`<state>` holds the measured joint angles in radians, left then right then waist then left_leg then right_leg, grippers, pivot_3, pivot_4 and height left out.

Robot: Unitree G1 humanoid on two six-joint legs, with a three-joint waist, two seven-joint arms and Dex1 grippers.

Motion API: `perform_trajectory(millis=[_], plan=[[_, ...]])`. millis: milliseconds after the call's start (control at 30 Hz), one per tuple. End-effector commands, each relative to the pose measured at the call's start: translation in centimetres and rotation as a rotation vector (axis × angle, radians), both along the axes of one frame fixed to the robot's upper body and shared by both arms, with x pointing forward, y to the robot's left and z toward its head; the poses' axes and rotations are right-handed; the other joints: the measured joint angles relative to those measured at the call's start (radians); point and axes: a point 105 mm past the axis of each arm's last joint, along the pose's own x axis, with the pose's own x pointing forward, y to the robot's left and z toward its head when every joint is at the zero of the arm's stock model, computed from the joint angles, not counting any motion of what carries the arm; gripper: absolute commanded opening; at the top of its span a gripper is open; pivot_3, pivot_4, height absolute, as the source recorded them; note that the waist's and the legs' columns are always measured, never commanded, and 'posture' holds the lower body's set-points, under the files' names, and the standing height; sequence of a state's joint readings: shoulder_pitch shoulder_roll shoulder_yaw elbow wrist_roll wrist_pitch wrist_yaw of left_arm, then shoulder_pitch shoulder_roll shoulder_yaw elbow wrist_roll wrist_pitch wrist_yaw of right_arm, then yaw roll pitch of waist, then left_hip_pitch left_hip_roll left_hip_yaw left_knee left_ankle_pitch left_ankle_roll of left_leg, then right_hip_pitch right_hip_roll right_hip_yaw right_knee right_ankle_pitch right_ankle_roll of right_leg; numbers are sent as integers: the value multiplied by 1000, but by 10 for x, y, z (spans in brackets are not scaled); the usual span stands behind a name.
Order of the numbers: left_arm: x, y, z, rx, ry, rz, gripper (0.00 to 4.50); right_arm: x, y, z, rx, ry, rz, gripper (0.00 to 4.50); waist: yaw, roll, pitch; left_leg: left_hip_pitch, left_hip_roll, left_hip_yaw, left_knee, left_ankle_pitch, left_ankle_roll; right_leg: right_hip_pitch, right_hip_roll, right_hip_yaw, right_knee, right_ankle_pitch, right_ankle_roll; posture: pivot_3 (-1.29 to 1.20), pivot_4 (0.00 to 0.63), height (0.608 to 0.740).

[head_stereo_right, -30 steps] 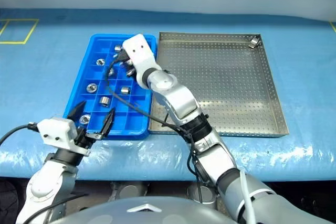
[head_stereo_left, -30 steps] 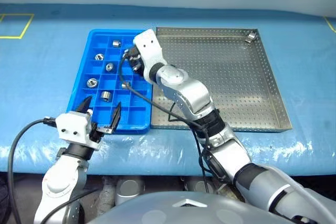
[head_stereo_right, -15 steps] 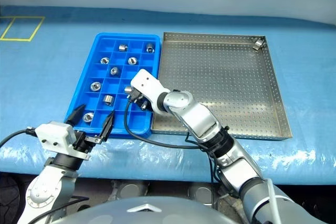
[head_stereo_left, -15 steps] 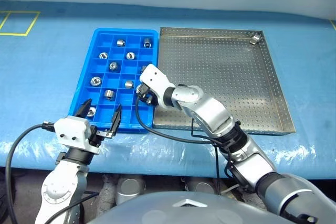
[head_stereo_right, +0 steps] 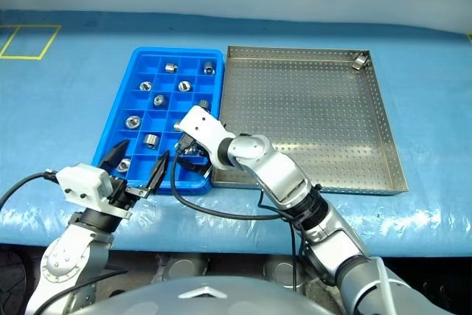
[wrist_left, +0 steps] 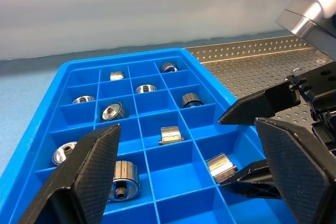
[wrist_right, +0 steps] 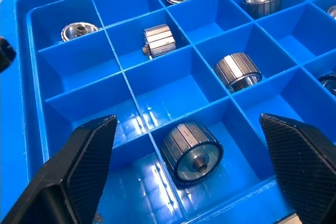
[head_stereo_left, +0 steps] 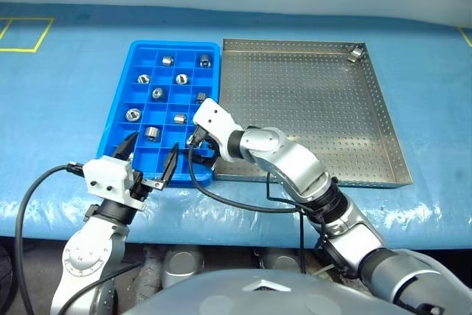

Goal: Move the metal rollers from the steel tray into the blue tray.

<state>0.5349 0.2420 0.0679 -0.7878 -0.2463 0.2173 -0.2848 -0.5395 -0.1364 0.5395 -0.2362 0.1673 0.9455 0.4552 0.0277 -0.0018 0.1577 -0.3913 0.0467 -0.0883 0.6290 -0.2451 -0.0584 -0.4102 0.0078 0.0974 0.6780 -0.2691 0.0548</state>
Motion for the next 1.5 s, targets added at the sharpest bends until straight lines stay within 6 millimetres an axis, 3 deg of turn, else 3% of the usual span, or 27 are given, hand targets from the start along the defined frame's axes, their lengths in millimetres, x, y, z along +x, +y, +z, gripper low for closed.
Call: perform_trajectory(millis=[33,267,467,933,1300,1400,1500], plan=[[-2,-3,4,-1,-10,-23,4500,2,-3,-3,3,14,-22,4492,0,0,0,0,0,0,0,0,0,0,0,0,0,0,0,197,150,740],[5,-4,5,3,-16,-49,4500,33,-20,28,162,-42,-251,4492,-7,0,0,-1,0,0,0,0,0,0,0,0,0,0,0,132,150,740],[15,-12,6,6,-14,-126,4500,47,-46,32,202,-60,-417,4492,-38,0,0,-1,0,0,0,0,0,-1,0,0,0,1,-2,50,150,740],[29,-24,6,6,-14,-224,4500,39,-86,21,240,-62,-655,4492,-105,0,0,-1,0,1,0,0,0,-1,0,1,1,2,-4,-30,150,740],[33,-27,6,0,-23,-247,4500,30,-94,19,261,-30,-703,4492,-121,0,0,-1,0,1,0,0,0,-1,0,1,1,2,-4,-51,150,740],[34,-28,6,-1,-24,-249,4500,32,-96,23,279,-46,-720,4492,-122,0,0,-1,0,1,0,0,0,-1,0,1,1,3,-4,-53,150,740],[34,-29,5,-4,-25,-253,4500,45,-115,35,315,-131,-879,4492,-122,0,0,-1,0,1,0,0,0,-1,0,2,1,2,-4,-53,150,740]])
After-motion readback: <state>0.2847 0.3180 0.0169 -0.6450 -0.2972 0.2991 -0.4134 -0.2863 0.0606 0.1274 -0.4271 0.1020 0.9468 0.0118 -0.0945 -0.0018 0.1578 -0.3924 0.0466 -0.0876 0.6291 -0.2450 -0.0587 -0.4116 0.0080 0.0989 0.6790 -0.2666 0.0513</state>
